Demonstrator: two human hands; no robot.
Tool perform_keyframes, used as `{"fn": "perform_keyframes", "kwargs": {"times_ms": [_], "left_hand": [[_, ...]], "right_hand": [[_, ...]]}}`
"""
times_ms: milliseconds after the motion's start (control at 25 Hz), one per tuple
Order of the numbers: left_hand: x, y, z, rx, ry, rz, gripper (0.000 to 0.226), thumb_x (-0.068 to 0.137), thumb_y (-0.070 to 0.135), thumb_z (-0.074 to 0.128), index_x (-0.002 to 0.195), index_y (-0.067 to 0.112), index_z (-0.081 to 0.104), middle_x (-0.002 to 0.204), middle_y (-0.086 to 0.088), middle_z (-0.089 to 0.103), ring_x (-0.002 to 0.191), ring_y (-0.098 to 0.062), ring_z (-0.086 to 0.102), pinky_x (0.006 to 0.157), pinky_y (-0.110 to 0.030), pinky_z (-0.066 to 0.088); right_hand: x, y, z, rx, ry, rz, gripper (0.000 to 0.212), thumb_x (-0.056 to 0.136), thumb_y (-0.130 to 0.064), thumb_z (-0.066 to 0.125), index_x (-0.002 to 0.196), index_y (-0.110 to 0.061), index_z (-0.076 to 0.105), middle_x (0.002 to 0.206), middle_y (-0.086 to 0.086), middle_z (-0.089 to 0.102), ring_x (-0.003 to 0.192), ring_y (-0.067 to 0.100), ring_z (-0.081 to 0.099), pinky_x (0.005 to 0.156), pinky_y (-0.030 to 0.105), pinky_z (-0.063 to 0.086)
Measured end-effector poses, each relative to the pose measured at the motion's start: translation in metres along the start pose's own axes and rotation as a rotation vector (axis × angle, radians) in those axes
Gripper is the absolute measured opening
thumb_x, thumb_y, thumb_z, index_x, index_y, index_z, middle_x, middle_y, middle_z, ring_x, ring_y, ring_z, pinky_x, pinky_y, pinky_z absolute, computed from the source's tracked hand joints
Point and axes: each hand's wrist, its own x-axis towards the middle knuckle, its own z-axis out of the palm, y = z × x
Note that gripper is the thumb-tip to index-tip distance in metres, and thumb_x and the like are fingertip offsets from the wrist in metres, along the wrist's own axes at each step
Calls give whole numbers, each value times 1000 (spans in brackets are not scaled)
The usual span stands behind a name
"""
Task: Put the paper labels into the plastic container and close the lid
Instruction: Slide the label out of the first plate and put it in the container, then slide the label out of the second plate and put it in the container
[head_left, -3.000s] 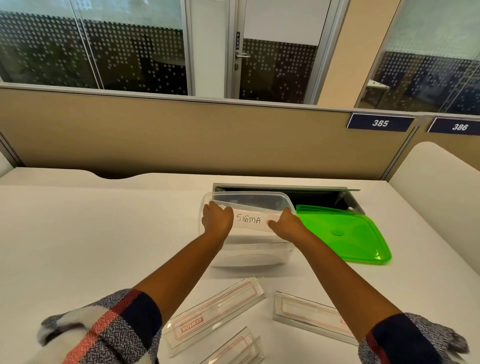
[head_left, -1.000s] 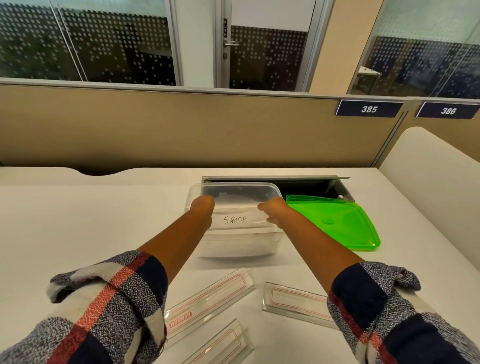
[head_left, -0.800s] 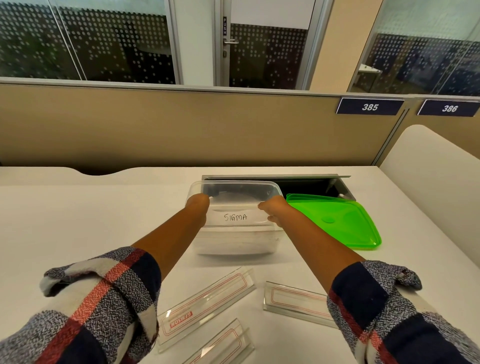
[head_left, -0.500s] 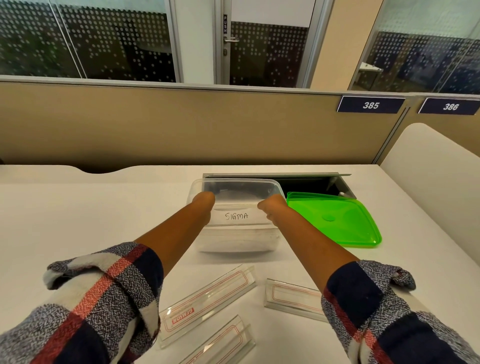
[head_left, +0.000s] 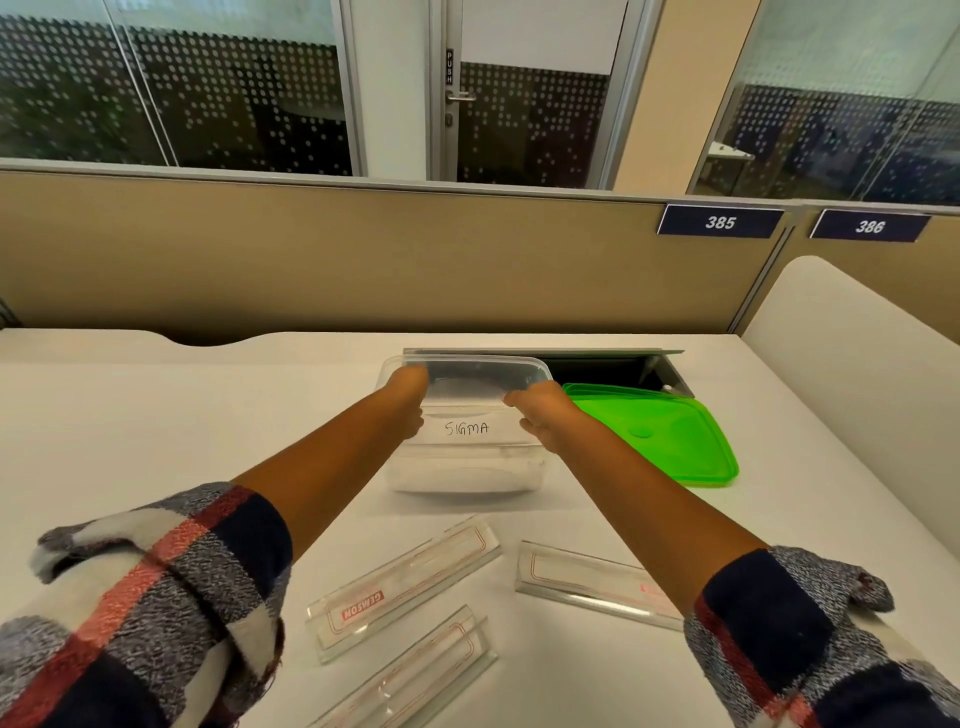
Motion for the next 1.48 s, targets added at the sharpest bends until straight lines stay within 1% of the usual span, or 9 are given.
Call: {"fn": "perform_keyframes", "kwargs": {"times_ms": [80,160,280,400,640,840,1000,1240,1480], "left_hand": [[-22,-1,3,246,-31,59,45,97,16,34,141,5,30,142,-20,37,129,-34,40,106,-33,36],[-41,-2,-4,310,-74,80,46,97,23,36,141,12,31,141,-16,38,127,-31,43,109,-37,33],[-72,-7,-19,298,-168,84,51,98,27,35,145,12,21,153,-15,26,139,-31,31,114,-39,26],[-101,-21,-43,282,-197,83,54,99,28,34,147,10,17,154,-16,24,141,-31,28,116,-42,23],[-132,-61,-87,424,-217,195,55,99,29,36,147,10,16,156,-10,23,141,-28,27,118,-41,23],[-158,-101,-142,861,-180,467,60,96,33,40,148,19,13,157,0,20,141,-21,28,105,-30,31],[-150,-114,-172,1211,-76,622,53,98,29,37,147,18,20,156,-2,23,142,-20,27,115,-34,24],[-136,-127,-206,1312,35,426,44,97,30,39,138,13,40,145,-11,43,130,-26,45,106,-37,37],[-137,-143,-225,1348,-57,297,70,83,44,60,140,15,34,148,-9,37,126,-25,48,99,-37,44]], "right_hand": [[-14,6,-5,6,-48,-20,35,91,-10,55,124,-3,48,111,16,59,103,26,60,109,41,39],[-31,10,-12,10,-77,-49,4,91,-11,55,95,-12,54,84,7,52,73,17,55,103,38,44],[-54,23,-25,15,-101,-131,46,92,-12,55,135,-2,42,130,15,51,114,30,57,107,38,41],[-80,44,-29,-19,-76,-220,57,91,-12,56,142,-2,32,147,15,40,131,28,46,111,37,38],[-108,92,-28,-483,-37,-400,56,91,-18,57,142,-8,36,149,11,40,132,25,45,109,33,33],[-145,153,-8,-463,-204,-314,52,92,-19,56,141,-11,39,147,9,43,132,22,46,108,31,35],[-148,162,-8,-400,-173,-295,44,95,-28,51,136,-13,47,144,5,48,132,20,45,106,28,33],[-148,169,-1,-389,-208,-301,42,94,-26,51,134,-13,49,142,6,50,130,20,47,103,26,35],[-145,183,-1,-456,-223,-332,44,90,-18,60,133,-13,50,137,8,54,126,20,51,93,20,35]]}}
